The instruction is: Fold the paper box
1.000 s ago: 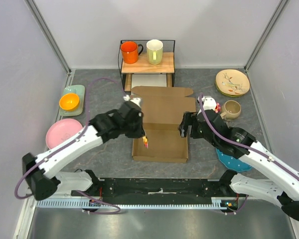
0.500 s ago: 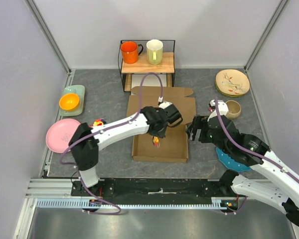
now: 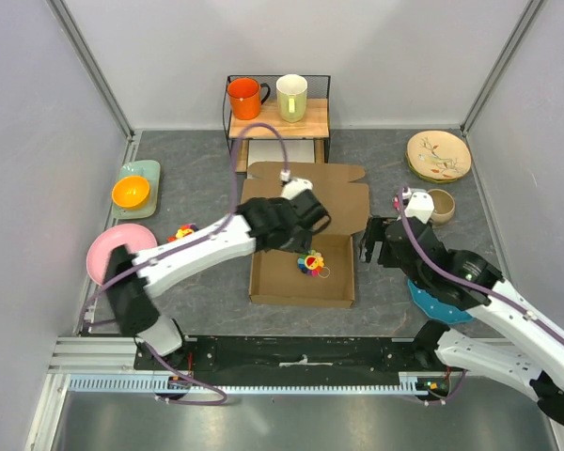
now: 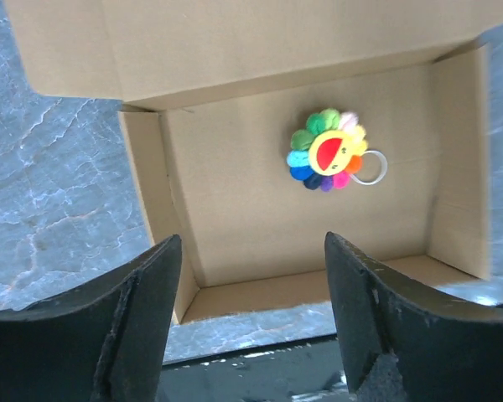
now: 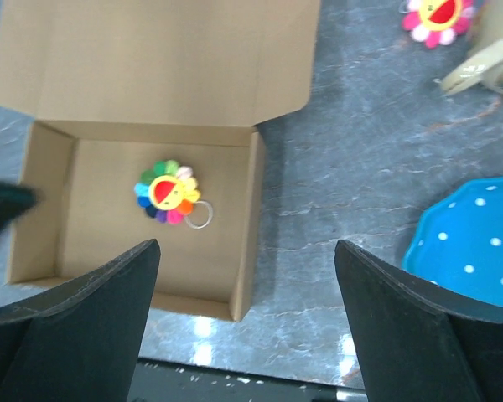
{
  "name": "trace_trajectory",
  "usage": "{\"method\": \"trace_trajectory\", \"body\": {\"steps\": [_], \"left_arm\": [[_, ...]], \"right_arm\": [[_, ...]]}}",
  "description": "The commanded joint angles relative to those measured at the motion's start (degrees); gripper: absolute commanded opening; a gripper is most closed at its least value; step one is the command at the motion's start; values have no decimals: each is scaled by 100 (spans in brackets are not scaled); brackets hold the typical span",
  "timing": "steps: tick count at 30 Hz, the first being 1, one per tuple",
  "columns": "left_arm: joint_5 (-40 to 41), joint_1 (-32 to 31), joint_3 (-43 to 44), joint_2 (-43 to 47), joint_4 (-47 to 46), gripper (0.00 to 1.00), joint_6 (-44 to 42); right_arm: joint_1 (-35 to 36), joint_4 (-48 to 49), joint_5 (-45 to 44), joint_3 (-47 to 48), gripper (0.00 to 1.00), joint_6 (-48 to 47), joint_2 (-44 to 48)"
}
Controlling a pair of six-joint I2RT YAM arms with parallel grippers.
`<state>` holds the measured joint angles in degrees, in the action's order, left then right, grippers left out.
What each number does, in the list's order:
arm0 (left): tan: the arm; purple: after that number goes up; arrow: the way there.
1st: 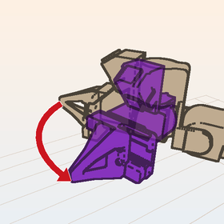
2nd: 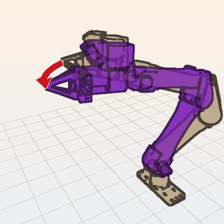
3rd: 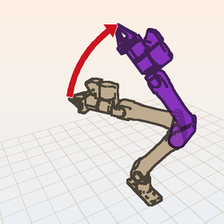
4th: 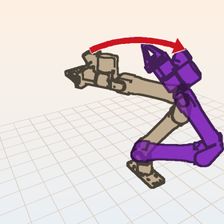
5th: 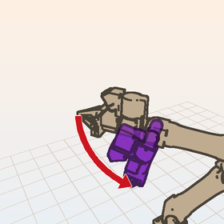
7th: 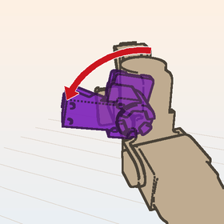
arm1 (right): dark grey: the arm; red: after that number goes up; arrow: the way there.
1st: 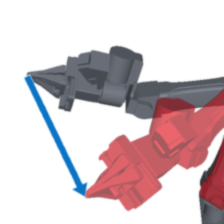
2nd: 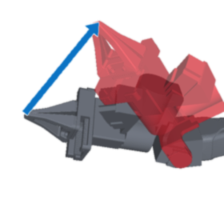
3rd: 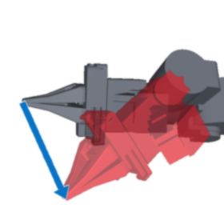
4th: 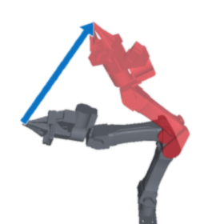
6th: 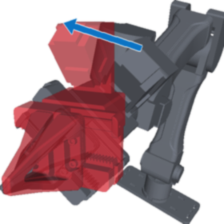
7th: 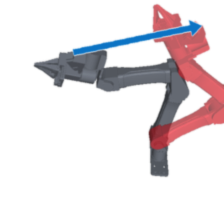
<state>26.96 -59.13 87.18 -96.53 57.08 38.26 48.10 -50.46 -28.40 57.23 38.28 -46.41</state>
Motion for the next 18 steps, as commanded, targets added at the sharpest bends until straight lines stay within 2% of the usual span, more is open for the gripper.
{"method": "trace_trajectory", "body": {"steps": [1,2,3,4,6,7,9,10,11,14,17,18], "left_arm": [[-145,828,-568,1626,-501,76,586],[-452,1173,-1110,2220,-740,76,595],[-1186,1977,-1411,2487,-1081,76,577],[-1567,2402,-2040,2795,-1694,75,560],[-2567,3463,-2580,3400,-2400,73,542],[-2790,3722,-2887,3474,-2821,73,490],[-3221,4188,-2935,3396,-3009,75,280],[-3267,4269,-2821,3291,-3044,79,35],[-3302,4339,-2759,3151,-3054,89,-55],[-3644,4691,-2671,2658,-3272,100,-82],[-4206,5104,-2802,2245,-3876,100,76],[-4634,5322,-2855,2122,-4054,100,163]], "right_arm": [[-290,122,-728,95,94,-136,-577],[-414,246,-563,147,95,-198,-692],[-572,395,-413,165,96,-285,-807],[-913,762,-255,174,96,-452,-1017],[-1240,1098,271,244,98,-620,-1246],[-1546,1378,422,279,98,-672,-1447],[-2011,1652,886,359,98,-690,-1642],[-2180,1897,1028,359,98,-673,-1799],[-2321,2038,1169,367,98,-664,-1897],[-2629,2408,1477,516,98,-716,-2485],[-2875,2917,1846,500,98,-525,-3004],[-2963,3075,1943,439,98,-454,-3083]]}}
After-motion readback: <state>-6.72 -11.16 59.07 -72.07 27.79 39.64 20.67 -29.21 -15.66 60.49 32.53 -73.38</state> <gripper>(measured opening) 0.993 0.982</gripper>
